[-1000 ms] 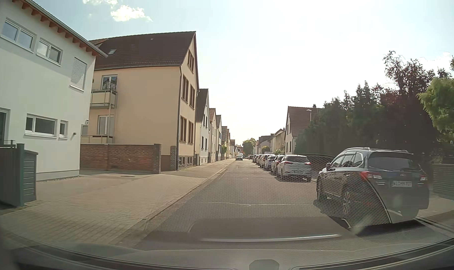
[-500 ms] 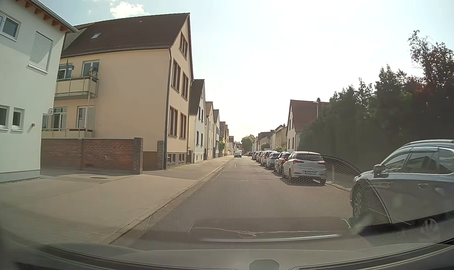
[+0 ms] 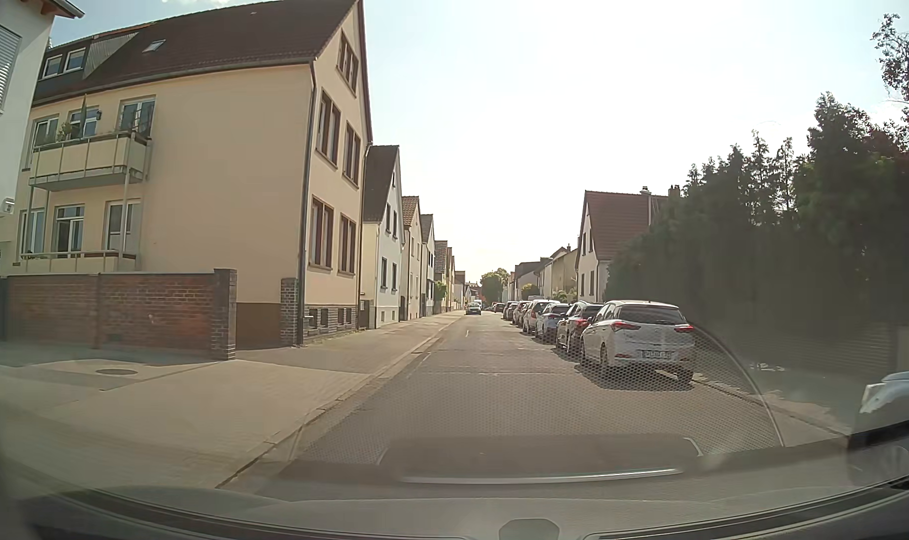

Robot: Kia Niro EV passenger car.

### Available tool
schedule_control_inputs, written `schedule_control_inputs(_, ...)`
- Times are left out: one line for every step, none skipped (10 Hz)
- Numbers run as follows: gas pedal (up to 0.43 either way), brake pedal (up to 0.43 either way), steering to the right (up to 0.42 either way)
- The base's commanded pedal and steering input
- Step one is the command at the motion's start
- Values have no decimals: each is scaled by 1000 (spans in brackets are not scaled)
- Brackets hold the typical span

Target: Follow the waypoints while adhering to traffic rules and regulations

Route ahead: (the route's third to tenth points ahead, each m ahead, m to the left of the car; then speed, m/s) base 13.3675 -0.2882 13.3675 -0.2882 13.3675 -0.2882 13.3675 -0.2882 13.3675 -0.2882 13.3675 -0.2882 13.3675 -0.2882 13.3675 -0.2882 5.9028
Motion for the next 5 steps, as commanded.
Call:
schedule_control_inputs(0,256,9)
schedule_control_inputs(0,262,10)
schedule_control_inputs(0,268,12)
schedule_control_inputs(0,274,16)
schedule_control_inputs(0,280,19)
